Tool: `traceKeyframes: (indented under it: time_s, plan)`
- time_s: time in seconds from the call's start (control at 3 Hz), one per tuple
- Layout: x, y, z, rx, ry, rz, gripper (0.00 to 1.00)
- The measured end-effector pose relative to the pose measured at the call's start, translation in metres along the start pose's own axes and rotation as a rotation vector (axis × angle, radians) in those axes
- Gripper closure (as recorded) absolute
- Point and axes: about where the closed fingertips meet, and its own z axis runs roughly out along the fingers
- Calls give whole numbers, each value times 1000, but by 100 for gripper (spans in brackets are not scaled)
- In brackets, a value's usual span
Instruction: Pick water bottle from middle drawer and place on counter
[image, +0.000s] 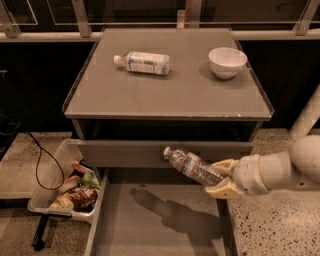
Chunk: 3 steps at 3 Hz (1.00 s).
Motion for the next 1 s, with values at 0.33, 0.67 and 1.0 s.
traceKeyframes:
  time_s: [0.33,0.67,1.0]
  plan:
    - [-48,-12,-37,12,-12,-27,100]
    - [-52,-13,-41,13,-14,-33,100]
    - [-54,-10,-46,23,-3,-47,100]
